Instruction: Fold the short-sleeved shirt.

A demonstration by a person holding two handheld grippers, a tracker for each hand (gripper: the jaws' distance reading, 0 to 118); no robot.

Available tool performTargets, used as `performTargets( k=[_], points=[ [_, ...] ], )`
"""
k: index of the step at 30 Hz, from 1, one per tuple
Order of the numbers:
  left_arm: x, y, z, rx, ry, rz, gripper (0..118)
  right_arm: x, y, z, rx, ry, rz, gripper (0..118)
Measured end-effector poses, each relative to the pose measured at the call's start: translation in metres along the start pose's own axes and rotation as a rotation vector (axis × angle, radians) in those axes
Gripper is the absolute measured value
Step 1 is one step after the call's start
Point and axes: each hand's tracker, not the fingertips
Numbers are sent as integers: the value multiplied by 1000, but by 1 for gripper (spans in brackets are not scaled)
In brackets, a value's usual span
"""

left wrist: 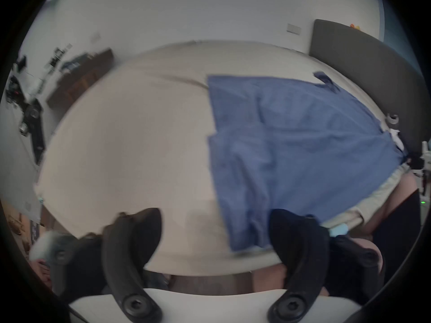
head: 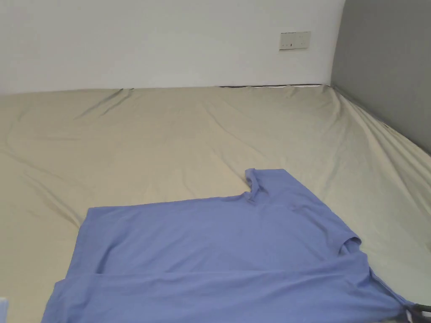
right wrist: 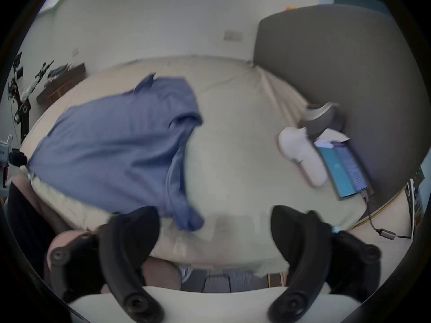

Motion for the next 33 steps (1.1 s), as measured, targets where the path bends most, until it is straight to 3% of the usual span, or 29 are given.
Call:
performTargets(
  k=[4, 5, 6, 7, 8, 9, 10, 12, 19, 20, 23, 24, 25, 26, 27, 28, 29, 30, 31, 33],
  points=[
    [-5, 35, 36, 184, -28, 98, 97, -4, 38, 33, 187, 44, -77, 101],
    [-4, 50, 45, 238, -71, 129, 85, -11, 53, 35, 236, 50, -79, 99],
    [-1, 62, 50, 299, -104, 141, 61, -17, 65, 36, 270, 63, -75, 92],
    [4, 77, 52, 344, -127, 142, 23, -26, 81, 34, 296, 88, -66, 72],
    [9, 92, 49, 357, -133, 120, 0, -33, 97, 27, 311, 113, -59, 20],
    [15, 106, 44, 360, -133, 122, 0, -45, 110, 19, 303, 99, -55, 0],
    [17, 116, 37, 365, -158, 108, 0, -55, 118, 15, 357, 69, -24, 0],
    [24, 138, 8, 357, -175, 97, 0, -72, 137, -10, 326, 150, 21, 0],
    [13, 221, -145, 212, -124, 160, 0, -107, 178, -88, 274, 193, 23, 0],
    [11, 232, -170, 179, -107, 169, 16, -109, 182, -97, 260, 207, 28, 0],
    [10, 255, -226, 85, -113, 196, 95, -114, 188, -112, 248, 223, 42, 0],
    [11, 257, -243, 45, -101, 215, 98, -113, 189, -115, 243, 229, 50, 0],
    [12, 258, -255, 14, -80, 224, 94, -113, 189, -117, 239, 229, 56, 0],
    [15, 257, -266, -20, -77, 219, 79, -113, 189, -120, 231, 232, 63, 0],
    [18, 254, -270, -58, -82, 200, 57, -112, 187, -121, 223, 232, 71, 0],
    [21, 250, -276, -83, -80, 189, 52, -111, 187, -122, 218, 230, 77, 0],
    [25, 245, -278, -93, -48, 172, 39, -109, 186, -123, 215, 229, 83, 0],
    [26, 241, -268, -28, -39, 167, 14, -107, 186, -124, 213, 228, 87, 0],
    [31, 243, -265, 3, -64, 166, 2, -105, 185, -125, 209, 224, 87, 0],
    [38, 239, -262, -17, -136, 165, 2, -100, 186, -131, 196, 223, 74, 0]
  ],
)
